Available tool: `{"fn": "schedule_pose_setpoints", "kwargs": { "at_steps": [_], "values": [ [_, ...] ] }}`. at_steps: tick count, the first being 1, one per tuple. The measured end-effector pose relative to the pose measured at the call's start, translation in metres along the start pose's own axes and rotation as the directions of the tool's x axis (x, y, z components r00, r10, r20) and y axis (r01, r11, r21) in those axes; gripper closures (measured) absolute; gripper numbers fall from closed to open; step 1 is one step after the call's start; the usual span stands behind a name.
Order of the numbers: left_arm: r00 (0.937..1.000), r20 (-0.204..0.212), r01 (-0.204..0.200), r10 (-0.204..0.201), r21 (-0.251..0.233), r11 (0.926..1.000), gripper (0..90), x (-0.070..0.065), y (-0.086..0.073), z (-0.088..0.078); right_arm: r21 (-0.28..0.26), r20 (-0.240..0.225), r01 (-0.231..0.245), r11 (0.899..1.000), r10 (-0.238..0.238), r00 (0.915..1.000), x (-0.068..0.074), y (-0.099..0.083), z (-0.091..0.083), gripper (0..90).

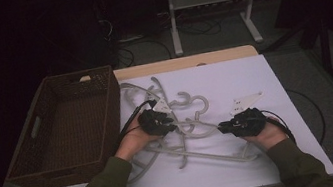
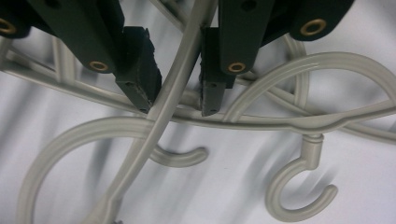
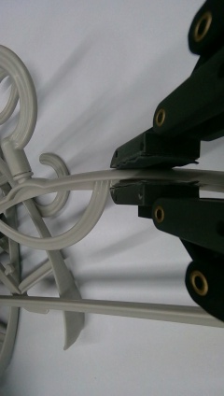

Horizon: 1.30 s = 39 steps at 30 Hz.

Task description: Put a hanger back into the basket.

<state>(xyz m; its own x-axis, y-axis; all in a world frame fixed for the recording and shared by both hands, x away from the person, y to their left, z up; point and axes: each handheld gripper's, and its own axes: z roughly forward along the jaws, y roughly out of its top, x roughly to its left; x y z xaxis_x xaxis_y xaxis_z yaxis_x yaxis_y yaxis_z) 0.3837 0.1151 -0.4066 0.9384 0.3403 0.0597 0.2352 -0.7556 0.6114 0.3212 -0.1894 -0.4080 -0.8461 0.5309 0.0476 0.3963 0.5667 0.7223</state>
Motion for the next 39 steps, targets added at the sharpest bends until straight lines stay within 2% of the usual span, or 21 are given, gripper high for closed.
{"fn": "schedule_pose_setpoints", "kwargs": {
  "at_steps": [1, 3, 5, 7, 9, 10, 12, 15, 18, 25, 28, 33, 34, 36, 39],
  "values": [
    [0.9998, 0.012, 0.014, -0.014, -0.014, 0.9998, 70.6, -0.001, 0.0, -0.001, 0.0, 0.003, 0.005, 1.0, -0.005, 1.0, 0.0, 0.0, -0.001, 81.1],
    [0.9994, 0.028, -0.019, 0.019, -0.012, 0.9998, 72.5, -0.002, 0.0, -0.005, -0.008, 0.006, 0.013, 1.0, -0.013, 0.9999, -0.001, 0.001, -0.003, 80.0],
    [0.998, 0.063, -0.009, 0.011, -0.035, 0.9993, 75.1, -0.006, 0.0, -0.007, -0.013, 0.029, 0.017, 1.0, -0.017, 0.9994, -0.002, 0.001, -0.006, 78.0],
    [0.995, 0.095, -0.025, 0.028, -0.035, 0.9991, 77.9, -0.009, 0.0, -0.01, -0.02, 0.052, 0.017, 1.0, -0.016, 0.9985, -0.002, 0.001, -0.008, 75.2],
    [0.99, 0.138, -0.021, 0.027, -0.046, 0.9987, 81.1, -0.014, 0.001, -0.011, -0.03, 0.07, 0.017, 0.999, -0.015, 0.9975, -0.004, 0.001, -0.009, 69.2],
    [0.9888, 0.146, -0.024, 0.031, -0.05, 0.9985, 82.2, -0.016, 0.001, -0.011, -0.032, 0.078, 0.015, 0.999, -0.012, 0.9969, -0.006, 0.001, -0.01, 67.5],
    [0.9884, 0.152, 0.002, 0.008, -0.061, 0.9981, 82.6, -0.019, 0.002, -0.013, -0.045, 0.093, 0.011, 0.999, -0.007, 0.9956, -0.007, 0.001, -0.012, 64.7],
    [0.9879, 0.154, 0.03, -0.019, -0.072, 0.9969, 82.7, -0.019, 0.003, -0.017, -0.09, 0.133, 0.009, 0.996, 0.003, 0.9911, -0.007, 0.002, -0.015, 43.7],
    [0.9907, 0.129, 0.054, -0.044, -0.074, 0.9958, 82.8, -0.018, 0.004, -0.022, -0.136, 0.199, -0.004, 0.991, 0.031, 0.9795, -0.005, 0.004, -0.02, 25.5],
    [0.9925, 0.077, 0.102, -0.096, -0.085, 0.9911, 82.9, -0.012, 0.01, -0.042, -0.201, 0.216, -0.02, 0.979, 0.065, 0.9743, -0.003, 0.005, -0.031, 15.5],
    [0.991, 0.046, 0.13, -0.126, -0.114, 0.985, 82.9, -0.008, 0.013, -0.055, -0.222, 0.21, -0.028, 0.975, 0.076, 0.9746, 0.0, 0.004, -0.038, 13.4],
    [0.9853, 0.006, 0.17, -0.171, -0.141, 0.9754, 82.9, 0.002, 0.014, -0.077, -0.238, 0.205, -0.033, 0.971, 0.084, 0.9751, 0.002, 0.001, -0.044, 13.1],
    [0.9823, -0.001, 0.185, -0.188, -0.155, 0.9704, 82.9, 0.002, 0.015, -0.081, -0.246, 0.201, -0.04, 0.968, 0.092, 0.9752, 0.002, 0.0, -0.045, 13.1],
    [0.9805, -0.025, 0.188, -0.195, -0.163, 0.9685, 82.8, 0.006, 0.015, -0.092, -0.255, 0.194, -0.064, 0.965, 0.116, 0.9741, 0.002, -0.001, -0.045, 12.9],
    [0.9722, -0.054, 0.215, -0.228, -0.179, 0.9601, 82.8, 0.012, 0.013, -0.109, -0.246, 0.186, -0.09, 0.965, 0.138, 0.9727, 0.001, -0.004, -0.043, 12.9]
  ]
}}
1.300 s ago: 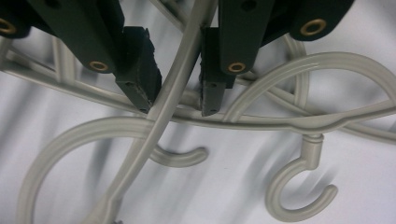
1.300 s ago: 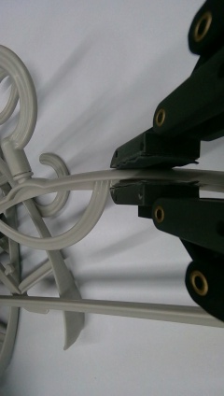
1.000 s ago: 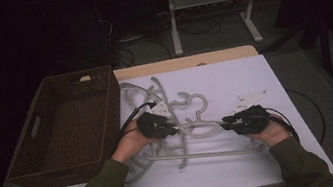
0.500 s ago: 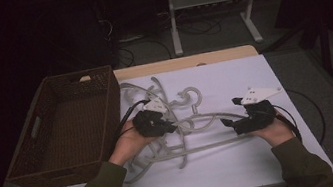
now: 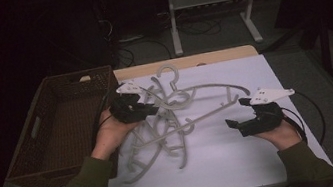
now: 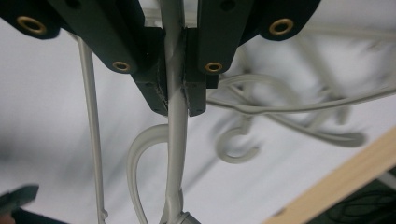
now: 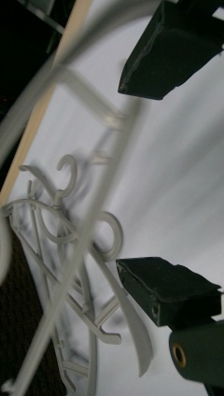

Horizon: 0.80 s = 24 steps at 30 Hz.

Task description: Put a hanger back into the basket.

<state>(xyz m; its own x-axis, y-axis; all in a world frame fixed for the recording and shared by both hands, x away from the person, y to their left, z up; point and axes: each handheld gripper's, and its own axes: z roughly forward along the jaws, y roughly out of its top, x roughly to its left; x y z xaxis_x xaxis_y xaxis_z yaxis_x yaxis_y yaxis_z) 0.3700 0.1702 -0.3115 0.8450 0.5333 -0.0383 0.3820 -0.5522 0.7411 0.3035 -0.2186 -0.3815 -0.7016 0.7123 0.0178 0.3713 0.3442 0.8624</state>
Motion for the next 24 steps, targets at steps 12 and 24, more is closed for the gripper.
{"fn": "schedule_pose_setpoints", "kwargs": {
  "at_steps": [12, 24],
  "values": [
    [0.9887, -0.106, 0.096, -0.106, -0.093, 0.991, 82.8, 0.043, -0.019, -0.081, 0.008, 0.002, -0.034, 0.999, 0.034, 0.9994, -0.005, -0.005, 0.004, 11.0],
    [0.9535, -0.233, 0.165, -0.192, -0.129, 0.9777, 82.8, 0.082, -0.061, -0.15, 0.016, 0.013, -0.042, 0.999, 0.042, 0.999, -0.005, -0.005, 0.006, 9.2]
  ]
}}
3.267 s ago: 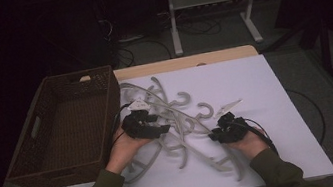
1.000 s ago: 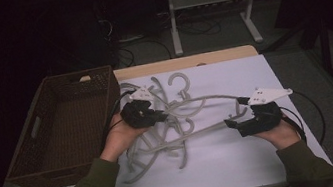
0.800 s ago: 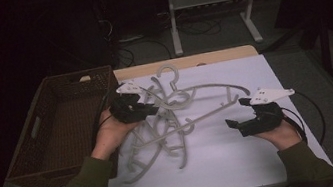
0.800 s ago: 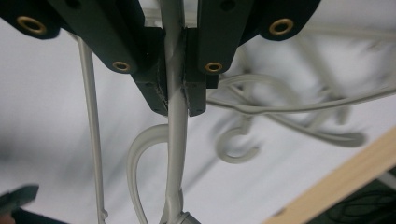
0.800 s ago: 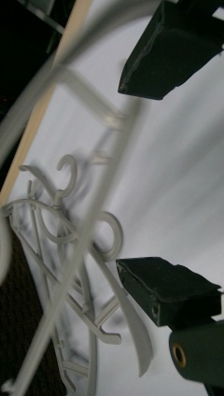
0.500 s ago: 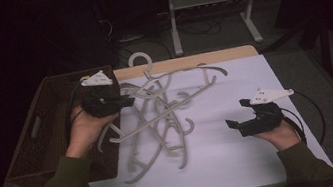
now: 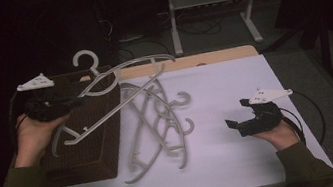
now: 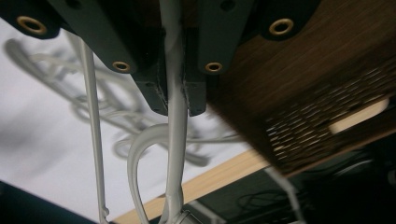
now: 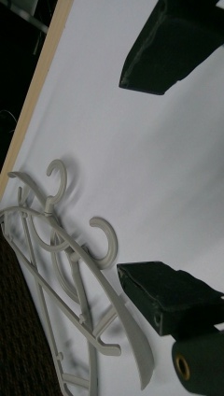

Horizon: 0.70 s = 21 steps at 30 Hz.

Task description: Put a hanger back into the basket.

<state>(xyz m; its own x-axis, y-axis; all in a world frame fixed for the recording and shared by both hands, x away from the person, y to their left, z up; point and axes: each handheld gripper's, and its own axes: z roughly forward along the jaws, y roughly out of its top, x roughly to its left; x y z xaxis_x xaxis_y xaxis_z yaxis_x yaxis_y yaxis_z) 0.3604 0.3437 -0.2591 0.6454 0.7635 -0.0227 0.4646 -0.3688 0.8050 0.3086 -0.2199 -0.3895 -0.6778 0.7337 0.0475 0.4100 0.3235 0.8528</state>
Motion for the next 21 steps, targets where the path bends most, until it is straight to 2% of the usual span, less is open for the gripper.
{"fn": "schedule_pose_setpoints", "kwargs": {
  "at_steps": [5, 11, 13, 17, 21],
  "values": [
    [0.9976, -0.066, 0.023, -0.022, 0.016, 0.9996, 82.8, 0.024, -0.017, -0.018, -0.008, -0.004, -0.014, 1.0, 0.014, 0.9999, -0.002, 0.0, 0.001, 8.1],
    [0.9891, -0.132, 0.066, -0.065, 0.0, 0.9978, 82.8, 0.047, -0.032, -0.041, -0.007, -0.004, -0.008, 1.0, 0.008, 1.0, -0.001, 0.0, 0.002, 7.0],
    [0.9856, -0.156, 0.067, -0.066, 0.004, 0.9977, 82.8, 0.054, -0.037, -0.048, -0.001, -0.007, -0.011, 1.0, 0.011, 0.9999, -0.001, 0.0, 0.003, 7.0],
    [0.9732, -0.218, 0.078, -0.072, 0.018, 0.9968, 82.8, 0.068, -0.047, -0.059, 0.0, 0.0, -0.011, 1.0, 0.011, 0.9999, -0.001, 0.0, 0.004, 7.0],
    [0.9603, -0.263, 0.104, -0.093, 0.03, 0.9941, 82.8, 0.083, -0.058, -0.064, -0.002, 0.002, -0.012, 1.0, 0.012, 0.9999, -0.001, 0.0, 0.004, 7.0]
  ]
}}
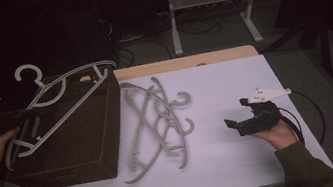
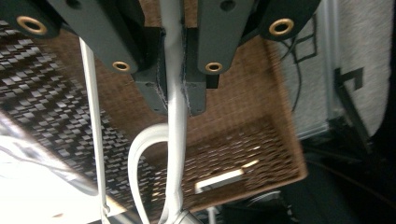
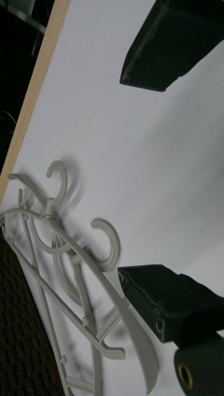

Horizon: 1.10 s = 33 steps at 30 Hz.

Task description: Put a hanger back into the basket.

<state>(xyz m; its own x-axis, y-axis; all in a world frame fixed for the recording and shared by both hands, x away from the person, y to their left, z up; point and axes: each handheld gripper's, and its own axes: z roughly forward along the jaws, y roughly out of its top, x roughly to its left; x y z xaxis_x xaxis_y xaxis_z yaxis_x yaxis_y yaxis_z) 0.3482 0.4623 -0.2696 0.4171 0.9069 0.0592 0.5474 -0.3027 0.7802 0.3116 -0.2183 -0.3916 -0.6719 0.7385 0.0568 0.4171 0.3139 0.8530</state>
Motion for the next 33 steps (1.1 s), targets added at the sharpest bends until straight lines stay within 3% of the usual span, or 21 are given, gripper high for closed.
{"fn": "schedule_pose_setpoints", "kwargs": {
  "at_steps": [8, 16, 24, 27, 33],
  "values": [
    [0.9985, -0.055, 0.004, -0.002, 0.044, 0.999, 82.8, 0.011, -0.011, 0.006, -0.002, 0.006, 0.004, 1.0, -0.004, 1.0, -0.002, 0.0, 0.0, 7.0],
    [0.9944, -0.105, 0.0, 0.013, 0.123, 0.9925, 82.7, 0.006, -0.019, 0.03, 0.0, 0.003, 0.004, 1.0, -0.004, 1.0, -0.001, 0.0, 0.001, 7.0],
    [0.9965, -0.083, 0.004, 0.01, 0.164, 0.9864, 82.7, -0.006, -0.023, 0.056, 0.001, 0.001, -0.005, 1.0, 0.005, 1.0, -0.002, -0.001, -0.001, 7.1],
    [0.9967, -0.078, -0.005, 0.021, 0.195, 0.9808, 82.5, -0.008, -0.025, 0.062, -0.003, 0.003, -0.003, 1.0, 0.003, 1.0, -0.002, -0.001, -0.001, 7.2],
    [0.9982, -0.059, 0.027, -0.014, 0.218, 0.9756, 82.0, -0.007, -0.031, 0.067, -0.005, 0.002, -0.001, 1.0, 0.001, 1.0, -0.002, -0.001, -0.001, 7.3]
  ]
}}
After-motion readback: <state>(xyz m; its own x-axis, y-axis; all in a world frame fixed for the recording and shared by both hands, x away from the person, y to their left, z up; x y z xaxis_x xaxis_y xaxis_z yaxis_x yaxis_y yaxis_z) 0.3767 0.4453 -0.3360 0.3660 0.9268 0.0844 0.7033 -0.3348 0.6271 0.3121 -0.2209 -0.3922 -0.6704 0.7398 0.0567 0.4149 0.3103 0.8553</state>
